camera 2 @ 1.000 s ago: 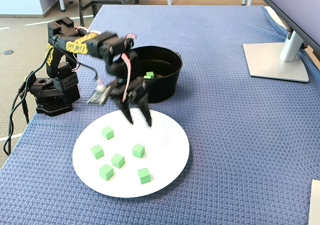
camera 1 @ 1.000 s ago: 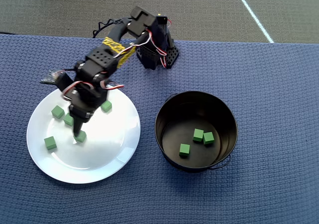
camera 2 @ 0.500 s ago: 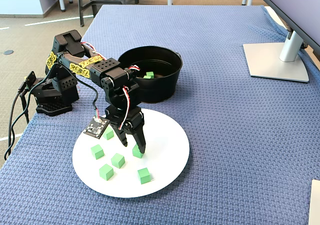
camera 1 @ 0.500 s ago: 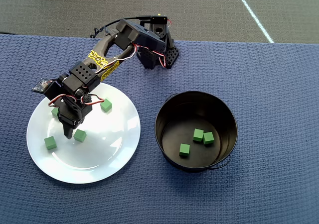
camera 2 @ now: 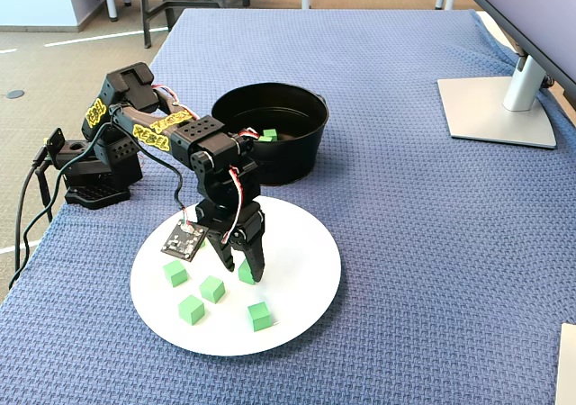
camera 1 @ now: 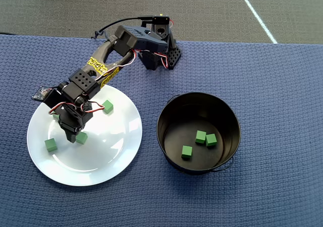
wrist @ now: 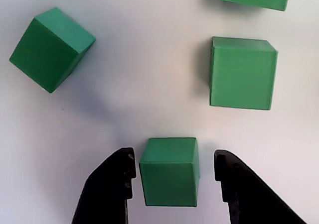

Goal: Pick up the green cubes from the white plate and place them in the black recipient

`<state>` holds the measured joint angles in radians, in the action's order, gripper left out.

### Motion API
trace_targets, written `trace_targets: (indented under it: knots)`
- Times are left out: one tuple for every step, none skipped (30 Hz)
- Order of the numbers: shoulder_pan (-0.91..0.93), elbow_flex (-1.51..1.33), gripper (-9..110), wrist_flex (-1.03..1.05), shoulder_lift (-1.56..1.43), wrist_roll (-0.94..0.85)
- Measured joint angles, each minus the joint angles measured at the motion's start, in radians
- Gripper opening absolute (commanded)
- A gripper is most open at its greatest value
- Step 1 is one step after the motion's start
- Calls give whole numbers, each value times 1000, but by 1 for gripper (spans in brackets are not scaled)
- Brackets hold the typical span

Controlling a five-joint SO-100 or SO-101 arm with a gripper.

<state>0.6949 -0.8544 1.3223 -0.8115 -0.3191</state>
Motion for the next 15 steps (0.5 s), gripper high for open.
trace_targets:
  knots:
    - [-3, 0, 0, 0, 0, -6]
    - [-5, 0, 0, 0, 0, -9]
    - [-6, 0, 0, 0, 0, -9]
    - [-6, 0, 0, 0, 0, -11]
    - [-8, 0, 0, 0, 0, -12]
    - [-9, -5, 0, -6, 0, -12]
    - [-9, -18, 0, -18, -8, -12]
    - [-9, -38, 0, -31, -20, -9]
    - [-9, -64, 0, -37, -41, 0]
    - [-9, -94, 0, -43, -69, 9]
    - [-9, -123, 0, -48, -104, 23]
    - [-9, -155, 0, -52, -150, 35]
    - [-9, -187, 0, -57, -206, 48]
    - [-9, -221, 0, -63, -264, 63]
    - [-11, -258, 0, -71, -325, 77]
